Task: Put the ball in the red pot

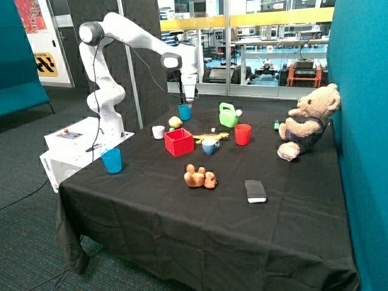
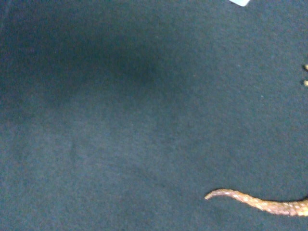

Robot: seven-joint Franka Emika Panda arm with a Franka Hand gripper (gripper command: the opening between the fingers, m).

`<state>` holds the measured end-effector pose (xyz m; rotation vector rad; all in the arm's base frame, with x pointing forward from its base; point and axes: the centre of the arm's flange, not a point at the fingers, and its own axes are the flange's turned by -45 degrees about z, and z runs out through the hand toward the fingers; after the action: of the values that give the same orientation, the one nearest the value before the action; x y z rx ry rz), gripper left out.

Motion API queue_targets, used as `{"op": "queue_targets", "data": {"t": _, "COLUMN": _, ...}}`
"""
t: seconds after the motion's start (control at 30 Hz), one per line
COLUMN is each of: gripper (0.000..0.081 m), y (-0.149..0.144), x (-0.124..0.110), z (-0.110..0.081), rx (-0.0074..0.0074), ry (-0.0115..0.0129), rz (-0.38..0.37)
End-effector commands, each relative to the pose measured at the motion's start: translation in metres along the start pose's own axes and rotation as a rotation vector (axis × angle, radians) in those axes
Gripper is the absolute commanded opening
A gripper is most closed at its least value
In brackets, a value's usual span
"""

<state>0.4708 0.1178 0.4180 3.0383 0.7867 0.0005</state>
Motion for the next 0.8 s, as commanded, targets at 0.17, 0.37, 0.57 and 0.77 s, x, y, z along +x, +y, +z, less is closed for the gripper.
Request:
{"op": "queue_targets", "data": {"t": 0.17, "gripper": 0.0808, "y": -0.028, "x": 0.013, "z": 0.011, "rx": 0.003, "ry": 0.0007, "rz": -0.193}}
{"op": "queue_targets", "data": {"t": 0.37, "gripper": 0.0802, "y": -0.03, "x": 0.01, "z": 0.008, "rx": 0.003, "ry": 0.0008, "rz": -0.243}}
{"op": "queue_targets", "data": {"t": 0.57, "gripper": 0.0802, "y": -0.022, "x": -0.008, "z": 0.012, "rx": 0.003, "ry": 0.0008, "rz": -0.251}}
{"op": "queue_targets", "data": {"t": 0.77, "gripper": 0.0808, "y": -0.018, "x": -0.03, "z": 0.017, "rx": 0.003, "ry": 0.0008, "rz": -0.251}}
